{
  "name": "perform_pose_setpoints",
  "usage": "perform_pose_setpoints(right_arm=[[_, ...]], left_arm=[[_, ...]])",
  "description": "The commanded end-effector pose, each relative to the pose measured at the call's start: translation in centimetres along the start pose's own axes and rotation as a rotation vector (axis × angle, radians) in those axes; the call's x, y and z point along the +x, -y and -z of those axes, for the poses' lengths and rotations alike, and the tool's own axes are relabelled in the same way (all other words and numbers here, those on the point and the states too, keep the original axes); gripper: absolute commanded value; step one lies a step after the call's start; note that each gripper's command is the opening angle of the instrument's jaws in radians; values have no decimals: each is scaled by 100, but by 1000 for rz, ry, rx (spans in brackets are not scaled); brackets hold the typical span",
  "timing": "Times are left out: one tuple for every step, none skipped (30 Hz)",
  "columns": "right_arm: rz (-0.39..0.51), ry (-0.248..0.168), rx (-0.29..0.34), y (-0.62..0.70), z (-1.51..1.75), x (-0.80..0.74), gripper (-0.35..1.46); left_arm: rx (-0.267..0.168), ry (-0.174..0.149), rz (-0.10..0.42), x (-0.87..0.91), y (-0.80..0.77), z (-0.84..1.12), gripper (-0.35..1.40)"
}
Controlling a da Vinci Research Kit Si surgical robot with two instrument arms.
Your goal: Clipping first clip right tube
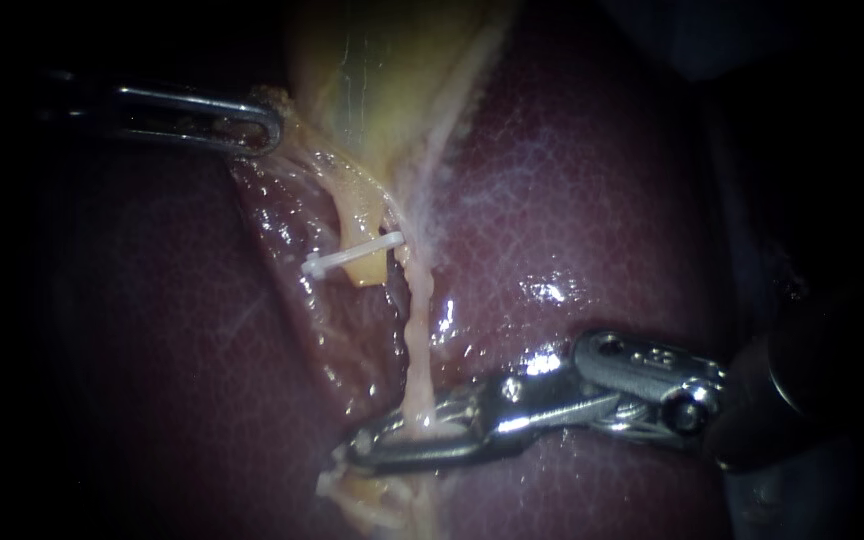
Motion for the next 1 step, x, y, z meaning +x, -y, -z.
perform_pose_setpoints(right_arm=[[0, 0, 0, 0, 0, 0, -35]], left_arm=[[0, 0, 0, 0, 0, 0, -35]])
